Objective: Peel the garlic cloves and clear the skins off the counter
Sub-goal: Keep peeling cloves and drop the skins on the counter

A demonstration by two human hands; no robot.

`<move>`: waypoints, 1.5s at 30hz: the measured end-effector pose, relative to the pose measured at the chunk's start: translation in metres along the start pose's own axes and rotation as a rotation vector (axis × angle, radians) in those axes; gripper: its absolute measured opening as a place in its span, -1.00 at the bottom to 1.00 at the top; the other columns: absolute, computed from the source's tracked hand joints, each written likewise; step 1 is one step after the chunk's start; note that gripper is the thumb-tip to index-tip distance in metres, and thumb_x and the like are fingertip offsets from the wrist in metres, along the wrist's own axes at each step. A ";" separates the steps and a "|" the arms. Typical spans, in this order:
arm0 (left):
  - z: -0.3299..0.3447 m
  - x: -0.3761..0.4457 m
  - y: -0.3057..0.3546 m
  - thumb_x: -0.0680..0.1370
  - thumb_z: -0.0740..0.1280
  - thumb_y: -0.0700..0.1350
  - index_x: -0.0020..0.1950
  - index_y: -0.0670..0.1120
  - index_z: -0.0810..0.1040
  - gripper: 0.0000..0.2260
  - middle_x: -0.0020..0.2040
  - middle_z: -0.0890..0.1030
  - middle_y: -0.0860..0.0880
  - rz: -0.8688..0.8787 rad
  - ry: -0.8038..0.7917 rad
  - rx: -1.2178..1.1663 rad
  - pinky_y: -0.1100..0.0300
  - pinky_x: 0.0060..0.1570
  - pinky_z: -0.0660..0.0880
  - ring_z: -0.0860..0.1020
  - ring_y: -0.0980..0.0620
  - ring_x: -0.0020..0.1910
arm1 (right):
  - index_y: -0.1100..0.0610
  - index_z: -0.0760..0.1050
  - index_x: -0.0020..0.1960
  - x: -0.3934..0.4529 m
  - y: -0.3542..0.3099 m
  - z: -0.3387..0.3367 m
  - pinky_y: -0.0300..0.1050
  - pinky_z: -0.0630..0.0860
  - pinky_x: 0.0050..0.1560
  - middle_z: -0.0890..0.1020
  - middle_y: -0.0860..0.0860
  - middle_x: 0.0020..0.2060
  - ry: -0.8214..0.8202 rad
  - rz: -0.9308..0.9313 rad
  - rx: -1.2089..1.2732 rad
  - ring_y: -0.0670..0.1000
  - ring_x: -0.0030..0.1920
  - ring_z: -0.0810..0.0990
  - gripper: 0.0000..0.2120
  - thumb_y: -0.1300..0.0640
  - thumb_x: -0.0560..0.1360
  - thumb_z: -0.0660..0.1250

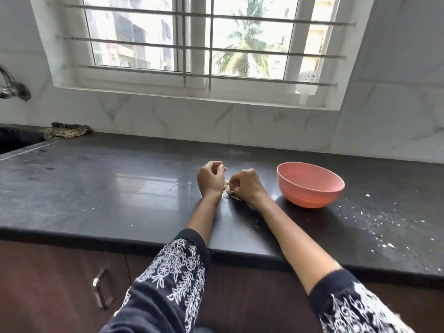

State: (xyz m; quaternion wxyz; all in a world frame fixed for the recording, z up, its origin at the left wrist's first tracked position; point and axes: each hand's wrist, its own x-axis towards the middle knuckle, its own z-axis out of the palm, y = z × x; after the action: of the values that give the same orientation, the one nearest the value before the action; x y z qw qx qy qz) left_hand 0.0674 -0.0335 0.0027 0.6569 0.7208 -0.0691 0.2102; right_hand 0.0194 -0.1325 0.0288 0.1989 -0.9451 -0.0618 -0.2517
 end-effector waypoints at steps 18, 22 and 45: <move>0.001 -0.009 0.004 0.54 0.28 -0.34 0.08 -0.33 0.56 -0.85 -0.22 0.63 -0.09 -0.084 -0.291 -0.266 0.33 -0.34 0.55 0.62 0.12 -0.33 | 0.17 0.47 -0.19 -0.008 0.011 -0.005 -0.26 0.45 -0.41 0.61 0.06 -0.41 0.106 0.439 1.123 -0.07 -0.48 0.52 -0.84 0.32 0.38 0.45; 0.000 -0.014 0.010 0.57 0.25 -0.26 0.07 -0.26 0.56 -0.85 -0.28 0.66 0.03 -0.196 -0.403 -0.503 0.34 -0.31 0.55 0.64 0.17 -0.31 | 0.21 0.51 -0.15 -0.009 0.012 -0.009 -0.30 0.52 -0.35 0.63 0.08 -0.34 0.039 0.489 1.353 -0.06 -0.42 0.55 -0.93 0.33 0.43 0.39; -0.004 -0.012 0.012 0.47 0.39 -0.29 0.03 -0.36 0.58 -0.82 -0.42 0.64 0.02 -0.271 -0.431 -0.470 0.44 -0.39 0.46 0.60 0.20 -0.40 | 0.18 0.62 -0.16 -0.004 0.023 -0.003 -0.38 0.44 -0.31 0.65 0.00 -0.34 0.307 0.098 0.483 -0.24 -0.41 0.53 -0.89 0.35 0.41 0.38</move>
State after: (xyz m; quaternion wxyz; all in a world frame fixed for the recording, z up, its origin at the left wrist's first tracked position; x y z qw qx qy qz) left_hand 0.0509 -0.0331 0.0095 0.7972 0.5803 -0.1563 -0.0575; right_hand 0.0200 -0.1548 0.0210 0.4373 -0.8229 -0.0433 -0.3600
